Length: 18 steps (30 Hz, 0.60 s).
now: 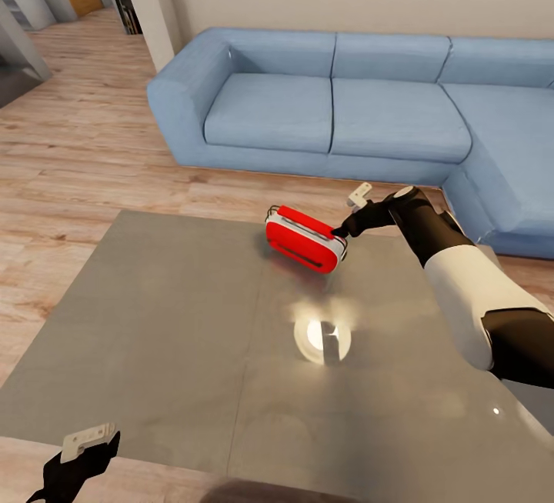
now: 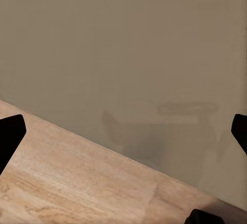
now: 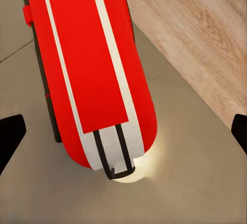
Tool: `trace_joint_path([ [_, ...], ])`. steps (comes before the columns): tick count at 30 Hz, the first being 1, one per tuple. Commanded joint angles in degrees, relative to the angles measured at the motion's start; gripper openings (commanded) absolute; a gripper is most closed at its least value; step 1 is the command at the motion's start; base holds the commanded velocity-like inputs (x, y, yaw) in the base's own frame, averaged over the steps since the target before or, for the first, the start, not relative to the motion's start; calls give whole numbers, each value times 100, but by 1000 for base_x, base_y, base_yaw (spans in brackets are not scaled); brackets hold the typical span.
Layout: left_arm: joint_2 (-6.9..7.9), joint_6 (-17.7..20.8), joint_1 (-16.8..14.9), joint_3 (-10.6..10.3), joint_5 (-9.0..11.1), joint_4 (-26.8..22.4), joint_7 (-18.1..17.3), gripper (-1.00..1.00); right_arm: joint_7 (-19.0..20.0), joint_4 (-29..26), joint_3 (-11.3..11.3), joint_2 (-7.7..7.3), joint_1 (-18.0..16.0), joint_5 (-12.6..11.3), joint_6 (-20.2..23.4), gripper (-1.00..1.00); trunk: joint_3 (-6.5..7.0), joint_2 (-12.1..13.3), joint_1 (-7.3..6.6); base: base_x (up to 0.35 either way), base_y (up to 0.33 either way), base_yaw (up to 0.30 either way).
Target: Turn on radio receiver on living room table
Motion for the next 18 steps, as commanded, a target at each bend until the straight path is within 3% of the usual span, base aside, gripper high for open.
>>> trace_joint_path([
  [1,0,0,-1,0,0,0,0,100,0,0,0,1,0,-1,0,100,-6,0,0,0,0,0],
  [18,0,0,-3,0,0,0,0,100,1,3,0,2,0,0,0,100,-157,0,0,0,0,0],
])
